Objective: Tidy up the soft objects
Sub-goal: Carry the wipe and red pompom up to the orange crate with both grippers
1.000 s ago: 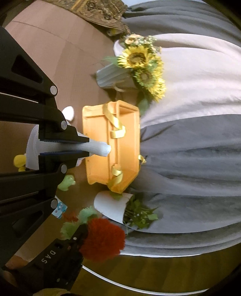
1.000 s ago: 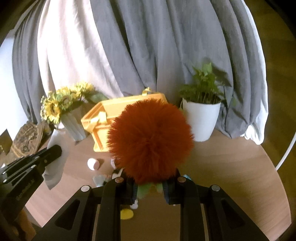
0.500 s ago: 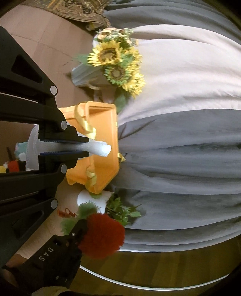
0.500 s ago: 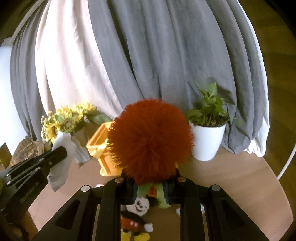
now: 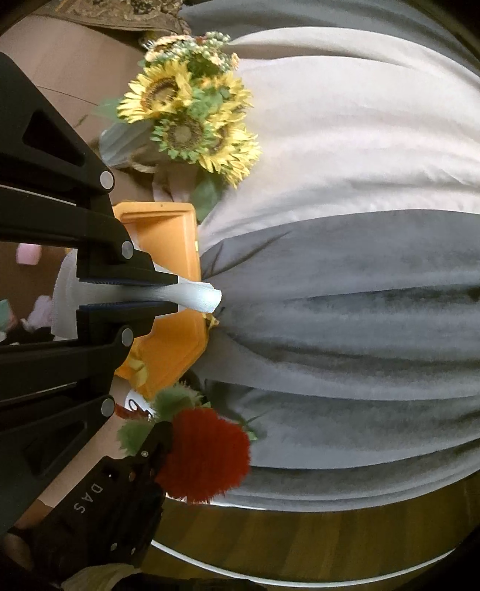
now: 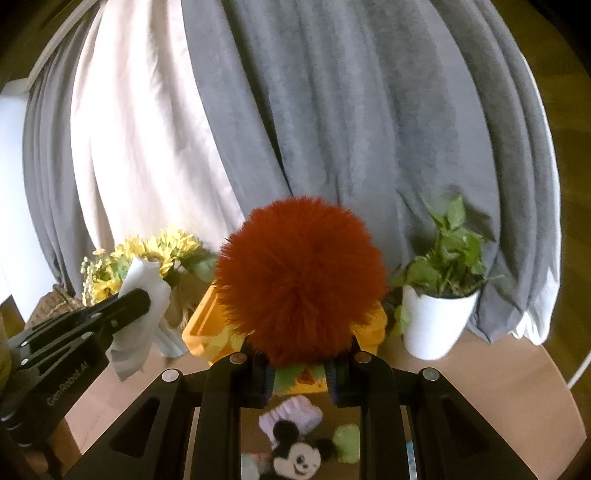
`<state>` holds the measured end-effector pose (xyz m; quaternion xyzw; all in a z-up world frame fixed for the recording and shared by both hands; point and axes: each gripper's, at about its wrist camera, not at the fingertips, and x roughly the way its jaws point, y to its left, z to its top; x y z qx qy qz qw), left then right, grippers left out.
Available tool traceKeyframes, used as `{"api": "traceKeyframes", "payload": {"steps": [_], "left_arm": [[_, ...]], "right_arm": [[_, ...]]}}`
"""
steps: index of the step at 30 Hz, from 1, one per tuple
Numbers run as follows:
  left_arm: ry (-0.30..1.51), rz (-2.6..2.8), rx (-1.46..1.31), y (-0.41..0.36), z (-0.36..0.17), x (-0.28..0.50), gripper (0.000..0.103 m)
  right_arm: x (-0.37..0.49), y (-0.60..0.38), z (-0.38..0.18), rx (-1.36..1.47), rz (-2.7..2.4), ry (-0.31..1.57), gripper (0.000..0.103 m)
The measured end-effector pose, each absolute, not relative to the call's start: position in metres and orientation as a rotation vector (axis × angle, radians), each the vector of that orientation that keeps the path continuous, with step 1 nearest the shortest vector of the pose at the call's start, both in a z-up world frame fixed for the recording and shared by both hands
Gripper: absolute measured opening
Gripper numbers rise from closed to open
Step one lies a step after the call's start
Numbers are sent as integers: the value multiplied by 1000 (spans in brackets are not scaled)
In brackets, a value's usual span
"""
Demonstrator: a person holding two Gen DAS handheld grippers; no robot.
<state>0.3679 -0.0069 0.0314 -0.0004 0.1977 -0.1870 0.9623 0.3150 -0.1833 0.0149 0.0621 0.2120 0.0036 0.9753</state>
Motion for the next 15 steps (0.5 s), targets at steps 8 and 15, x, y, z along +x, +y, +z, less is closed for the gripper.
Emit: {"api": "traceKeyframes", "payload": {"steps": [8,15], "left_arm": [[390,-371,20,-15,28,419,9],[417,-344,32,-23,15,461,9]], "right_arm": [[371,-190,9,141,9,474,23],[418,-195,-3,145,-6,523,23]]}}
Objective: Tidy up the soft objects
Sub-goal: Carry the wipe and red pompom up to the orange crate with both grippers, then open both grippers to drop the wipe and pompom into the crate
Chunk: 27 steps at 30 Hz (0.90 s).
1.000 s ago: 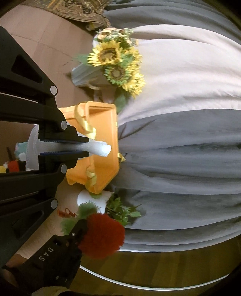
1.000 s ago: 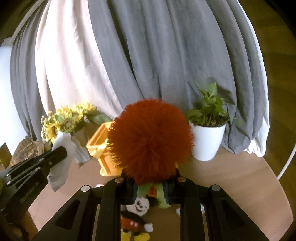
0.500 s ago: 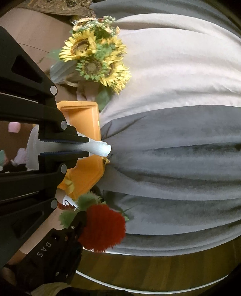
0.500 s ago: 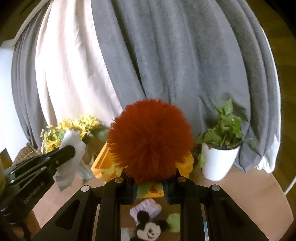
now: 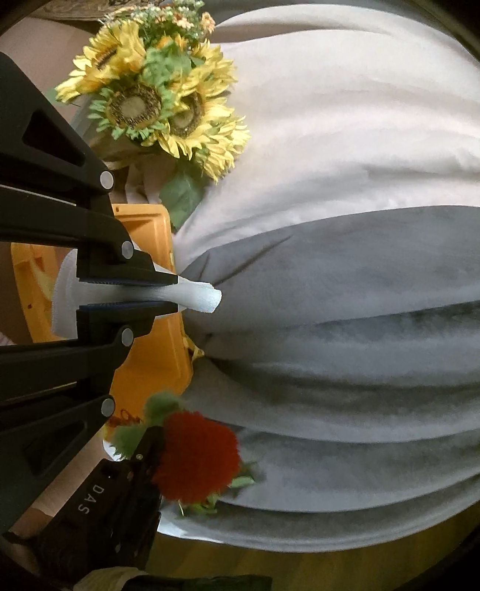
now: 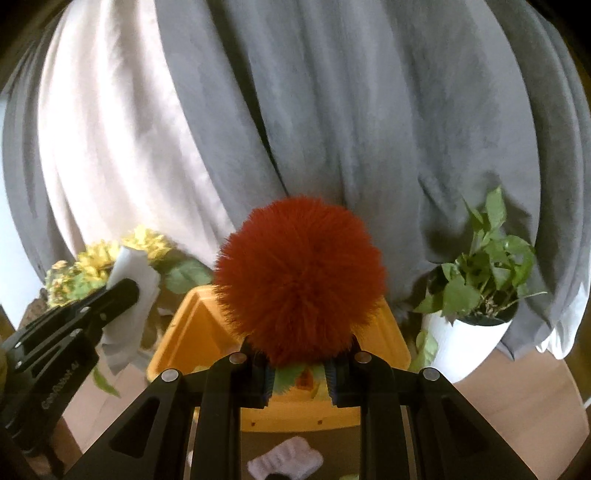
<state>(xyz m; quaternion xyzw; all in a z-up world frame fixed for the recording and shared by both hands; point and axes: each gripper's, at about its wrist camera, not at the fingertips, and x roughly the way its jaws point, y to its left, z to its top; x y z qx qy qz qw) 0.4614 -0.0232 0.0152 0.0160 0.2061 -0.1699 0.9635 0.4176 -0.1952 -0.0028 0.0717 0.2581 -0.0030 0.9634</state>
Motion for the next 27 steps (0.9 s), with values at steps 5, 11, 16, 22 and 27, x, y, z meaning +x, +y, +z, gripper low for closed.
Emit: {"api": "traceKeyframes", "payload": {"steps": [5,11,16,22,27], "left_arm": [[487,-344,43,-29,-1,491,9],[583,-351,63,-38,-29,522,9],[656,-357,80,-43,-48,542,9],[716,-368,91,-48,-60,557,23],[719,-356,96,-48,-60,556,44]], "right_arm": [[449,-197,-16,144,9,597,23],[485,-199,-40,173,48,726,23],[511,-202,-59,190,66,830,23],[526,-203,-74,176,63,907,26],[527,-206,-74,178,47,923,64]]}}
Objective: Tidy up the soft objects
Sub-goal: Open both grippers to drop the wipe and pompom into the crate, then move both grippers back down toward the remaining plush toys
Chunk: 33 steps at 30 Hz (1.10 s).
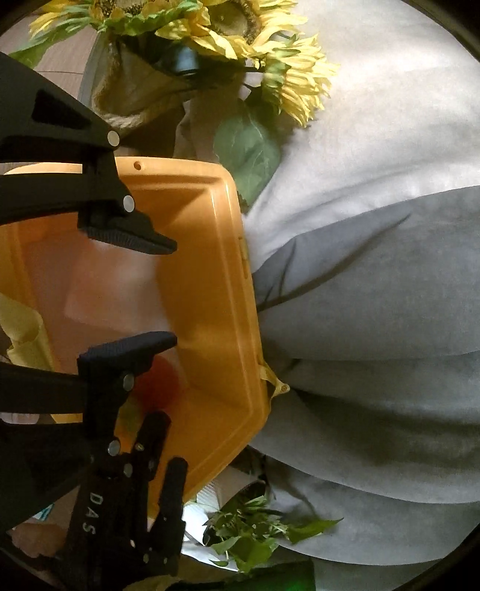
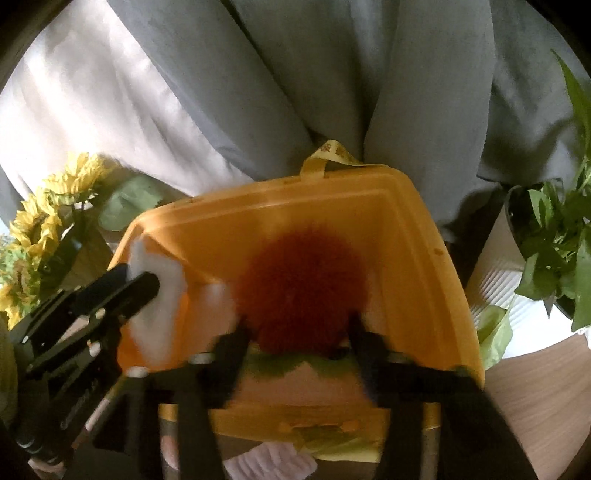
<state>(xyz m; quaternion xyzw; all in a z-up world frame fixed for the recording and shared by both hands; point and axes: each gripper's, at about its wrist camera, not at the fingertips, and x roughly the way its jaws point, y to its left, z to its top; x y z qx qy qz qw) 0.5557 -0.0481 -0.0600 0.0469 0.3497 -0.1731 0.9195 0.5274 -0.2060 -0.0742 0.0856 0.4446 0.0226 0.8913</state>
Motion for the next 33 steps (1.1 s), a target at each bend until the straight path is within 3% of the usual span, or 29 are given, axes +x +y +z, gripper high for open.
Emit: {"api": "traceKeyframes", "payload": {"steps": [2,6,29,33], "left_arm": [[713,-339,107,-48,-59,553,55],[695,-295,108,-42,-49,538,61],[498,-250,49,-22,23,421,68],[479,-253,48,-22,29,399,68]], "right_arm": [[522,-205,-68,150,30,899,64],[511,-203,-57,112,-11,863,64],[389,-204,19,126,-107,610,65],[367,-207,24,128,-138,574,70]]}}
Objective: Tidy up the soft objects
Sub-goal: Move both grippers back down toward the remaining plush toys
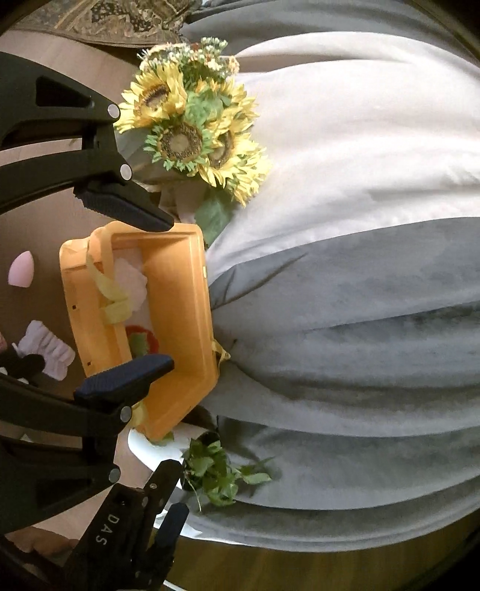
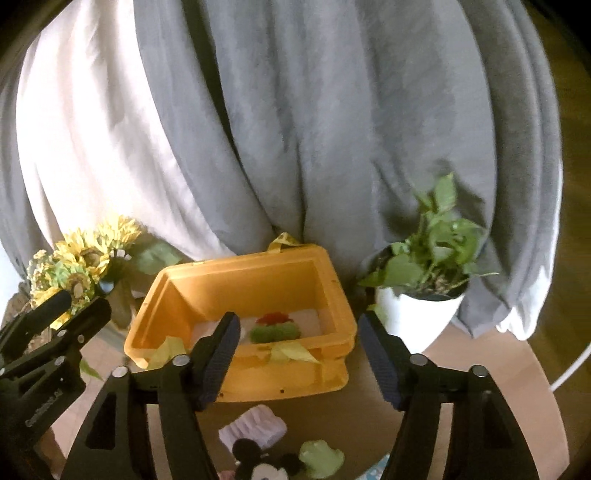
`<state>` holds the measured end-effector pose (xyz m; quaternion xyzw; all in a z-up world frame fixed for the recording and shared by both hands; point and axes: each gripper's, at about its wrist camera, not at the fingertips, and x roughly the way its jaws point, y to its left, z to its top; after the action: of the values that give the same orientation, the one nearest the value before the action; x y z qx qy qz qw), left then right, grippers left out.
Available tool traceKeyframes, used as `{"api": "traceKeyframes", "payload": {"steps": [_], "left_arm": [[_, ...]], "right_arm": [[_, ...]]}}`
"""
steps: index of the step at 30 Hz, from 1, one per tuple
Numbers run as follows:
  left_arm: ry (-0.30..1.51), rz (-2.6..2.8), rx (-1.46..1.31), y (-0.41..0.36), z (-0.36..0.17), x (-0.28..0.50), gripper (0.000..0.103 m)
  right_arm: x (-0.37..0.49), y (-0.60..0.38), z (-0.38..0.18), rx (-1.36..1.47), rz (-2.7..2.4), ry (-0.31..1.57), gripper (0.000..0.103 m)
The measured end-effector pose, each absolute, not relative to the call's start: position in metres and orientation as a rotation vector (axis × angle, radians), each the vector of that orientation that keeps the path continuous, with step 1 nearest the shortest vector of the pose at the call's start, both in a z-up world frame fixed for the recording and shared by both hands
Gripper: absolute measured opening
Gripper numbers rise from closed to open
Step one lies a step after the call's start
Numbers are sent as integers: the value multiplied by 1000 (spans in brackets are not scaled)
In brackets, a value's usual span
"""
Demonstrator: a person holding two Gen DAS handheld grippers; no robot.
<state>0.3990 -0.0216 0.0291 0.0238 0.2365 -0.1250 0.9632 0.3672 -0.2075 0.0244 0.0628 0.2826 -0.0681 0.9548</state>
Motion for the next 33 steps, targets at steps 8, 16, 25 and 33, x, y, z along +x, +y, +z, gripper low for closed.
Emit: {"api": "traceKeyframes", "payload": {"steps": [8,16,25,33], "left_arm": [[439,-223,51,-25,41,360,71],[428,-205,16,-33,41,326,73],[426,-158,20,-50,31,295,74],[455,-112,24,-66,14,276,76]], "right_arm": [[332,-215,34,138,-150,522,76],[302,-224,37,125,-139,480,84],[278,-246,29,131,-135,467,89],[263,-261,16,102,-94,447,94]]}}
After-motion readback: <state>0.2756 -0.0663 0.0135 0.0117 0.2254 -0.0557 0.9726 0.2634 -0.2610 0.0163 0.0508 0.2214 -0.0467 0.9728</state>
